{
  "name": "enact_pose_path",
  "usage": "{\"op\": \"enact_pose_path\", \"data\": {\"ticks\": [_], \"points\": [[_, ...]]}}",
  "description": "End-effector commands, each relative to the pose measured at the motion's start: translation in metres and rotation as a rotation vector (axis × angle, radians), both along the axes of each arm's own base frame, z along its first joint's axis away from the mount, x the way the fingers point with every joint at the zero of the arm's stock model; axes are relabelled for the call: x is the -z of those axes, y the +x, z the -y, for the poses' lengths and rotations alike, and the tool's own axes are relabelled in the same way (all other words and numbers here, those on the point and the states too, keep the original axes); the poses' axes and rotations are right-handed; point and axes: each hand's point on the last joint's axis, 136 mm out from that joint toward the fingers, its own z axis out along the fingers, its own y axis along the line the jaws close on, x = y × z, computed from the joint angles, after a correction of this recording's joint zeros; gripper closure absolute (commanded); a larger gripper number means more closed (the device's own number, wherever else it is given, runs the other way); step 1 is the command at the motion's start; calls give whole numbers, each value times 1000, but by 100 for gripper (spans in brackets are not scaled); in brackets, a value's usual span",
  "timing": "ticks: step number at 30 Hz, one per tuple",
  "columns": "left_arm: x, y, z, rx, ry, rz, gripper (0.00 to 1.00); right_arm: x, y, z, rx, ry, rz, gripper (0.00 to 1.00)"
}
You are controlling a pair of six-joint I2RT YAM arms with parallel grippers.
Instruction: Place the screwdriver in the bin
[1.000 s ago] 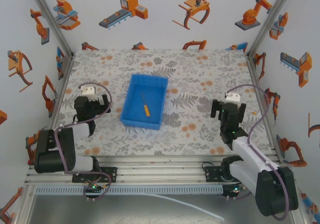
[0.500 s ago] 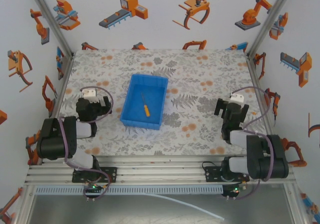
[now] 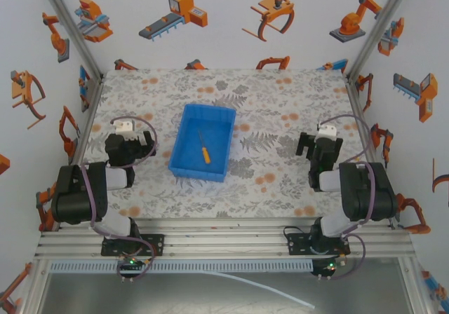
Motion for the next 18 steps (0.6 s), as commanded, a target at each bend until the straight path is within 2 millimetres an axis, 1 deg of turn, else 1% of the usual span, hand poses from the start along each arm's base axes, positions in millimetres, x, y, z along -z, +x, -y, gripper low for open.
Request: {"op": "enact_pose_path", "data": {"ticks": [1,18], "points": [[-4,5,1,2,-12,-1,3,-9,6,6,27,-3,23,1],[-3,7,1,-19,16,-10,3,-9,6,5,26,-2,23,1]]}}
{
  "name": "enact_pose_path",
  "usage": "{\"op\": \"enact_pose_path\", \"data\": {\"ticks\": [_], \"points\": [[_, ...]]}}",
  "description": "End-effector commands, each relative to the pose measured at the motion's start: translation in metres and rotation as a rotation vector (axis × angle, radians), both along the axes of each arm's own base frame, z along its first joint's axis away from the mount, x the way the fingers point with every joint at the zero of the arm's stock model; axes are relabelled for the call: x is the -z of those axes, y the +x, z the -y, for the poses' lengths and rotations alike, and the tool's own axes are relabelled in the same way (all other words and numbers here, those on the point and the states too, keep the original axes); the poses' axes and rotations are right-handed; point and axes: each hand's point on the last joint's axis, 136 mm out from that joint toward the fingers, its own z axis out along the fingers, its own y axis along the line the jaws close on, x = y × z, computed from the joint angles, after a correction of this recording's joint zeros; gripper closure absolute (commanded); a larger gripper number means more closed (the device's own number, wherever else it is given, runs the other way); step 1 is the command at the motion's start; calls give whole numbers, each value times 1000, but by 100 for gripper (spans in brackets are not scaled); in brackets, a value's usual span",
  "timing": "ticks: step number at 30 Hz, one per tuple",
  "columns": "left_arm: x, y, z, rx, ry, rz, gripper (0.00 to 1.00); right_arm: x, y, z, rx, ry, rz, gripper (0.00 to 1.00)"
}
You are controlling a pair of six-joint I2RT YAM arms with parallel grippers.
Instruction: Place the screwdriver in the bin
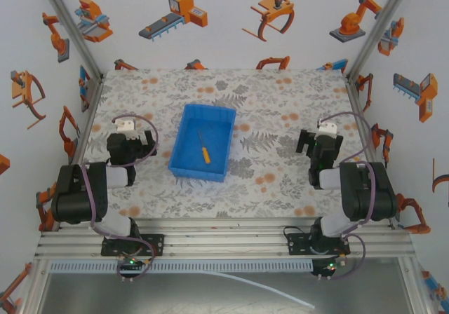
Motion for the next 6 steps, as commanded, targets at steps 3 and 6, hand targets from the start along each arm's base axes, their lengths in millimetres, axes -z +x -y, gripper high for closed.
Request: {"op": "enact_pose_path", "data": {"ticks": [3,6], "points": [[-6,5,1,-2,3,13,3,-6,3,5,23,1,18,1],[-6,5,0,-3,4,13,3,-6,3,5,21,-3,18,1]]}}
